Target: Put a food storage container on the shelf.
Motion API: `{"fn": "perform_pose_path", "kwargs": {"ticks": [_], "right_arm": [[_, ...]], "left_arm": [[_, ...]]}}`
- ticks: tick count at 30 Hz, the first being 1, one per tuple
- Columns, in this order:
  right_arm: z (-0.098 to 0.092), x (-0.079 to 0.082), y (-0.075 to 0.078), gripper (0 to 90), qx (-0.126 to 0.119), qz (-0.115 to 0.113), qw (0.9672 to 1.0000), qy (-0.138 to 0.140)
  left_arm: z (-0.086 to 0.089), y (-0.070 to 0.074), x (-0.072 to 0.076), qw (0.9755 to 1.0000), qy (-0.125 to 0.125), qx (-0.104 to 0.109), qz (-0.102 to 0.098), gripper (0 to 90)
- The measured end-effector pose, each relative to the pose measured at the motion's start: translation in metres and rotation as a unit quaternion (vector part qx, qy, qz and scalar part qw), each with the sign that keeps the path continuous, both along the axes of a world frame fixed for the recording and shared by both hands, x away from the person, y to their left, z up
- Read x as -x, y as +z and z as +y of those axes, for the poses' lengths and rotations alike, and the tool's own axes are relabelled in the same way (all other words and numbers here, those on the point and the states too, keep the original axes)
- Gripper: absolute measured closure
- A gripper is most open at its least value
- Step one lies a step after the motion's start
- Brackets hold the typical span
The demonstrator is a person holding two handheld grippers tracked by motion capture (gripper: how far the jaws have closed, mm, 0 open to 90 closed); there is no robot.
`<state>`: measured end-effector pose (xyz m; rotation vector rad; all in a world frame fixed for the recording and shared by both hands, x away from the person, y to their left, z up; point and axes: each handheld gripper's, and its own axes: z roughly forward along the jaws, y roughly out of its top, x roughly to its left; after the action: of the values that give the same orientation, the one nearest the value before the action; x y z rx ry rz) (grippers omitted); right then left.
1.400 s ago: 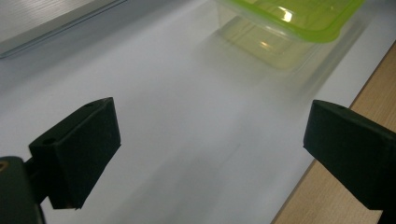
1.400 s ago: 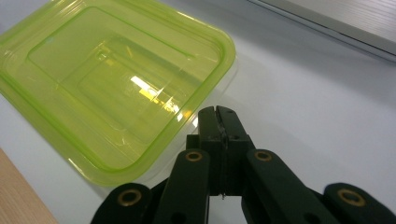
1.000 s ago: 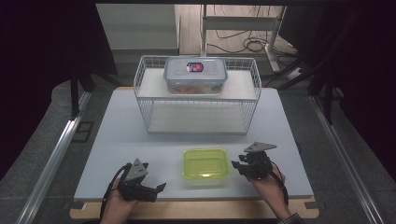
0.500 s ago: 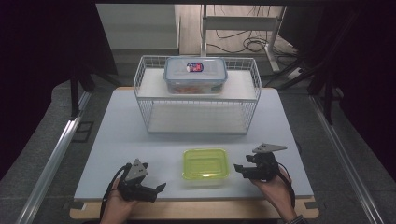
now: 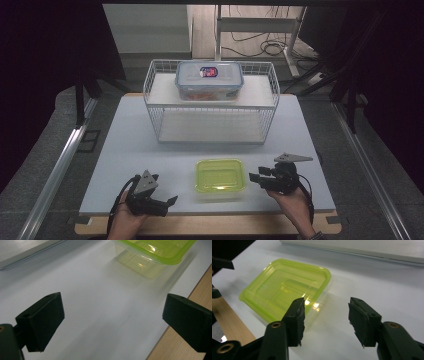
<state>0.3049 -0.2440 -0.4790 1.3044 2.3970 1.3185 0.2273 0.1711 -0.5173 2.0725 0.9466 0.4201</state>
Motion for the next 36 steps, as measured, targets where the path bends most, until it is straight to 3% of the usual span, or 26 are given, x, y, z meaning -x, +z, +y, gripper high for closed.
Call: {"fn": "perform_pose_path", "kwargs": {"ticks": [7,17,24,31,36], "right_arm": [[0.009,-0.007,-0.004,53.7,-0.026,0.024,0.9994,-0.002],[0.018,-0.014,-0.011,53.8,-0.031,0.041,0.9986,-0.012],[0.021,-0.022,-0.018,53.5,-0.048,0.073,0.9961,-0.015],[0.024,-0.031,-0.028,61.0,-0.080,0.126,0.9886,-0.018],[0.021,-0.037,-0.034,71.6,-0.113,0.172,0.9782,-0.022]], "left_arm": [[0.000,0.000,0.000,1.0000,-0.001,0.000,0.001,4.0],[-0.001,-0.001,0.000,1.0000,-0.002,0.000,0.001,4.1],[-0.002,-0.001,0.000,1.0000,-0.003,-0.001,0.002,4.1],[-0.002,-0.001,0.000,1.0000,-0.005,-0.001,0.002,4.1],[-0.002,-0.001,0.000,1.0000,-0.005,-0.001,0.002,4.1]]}}
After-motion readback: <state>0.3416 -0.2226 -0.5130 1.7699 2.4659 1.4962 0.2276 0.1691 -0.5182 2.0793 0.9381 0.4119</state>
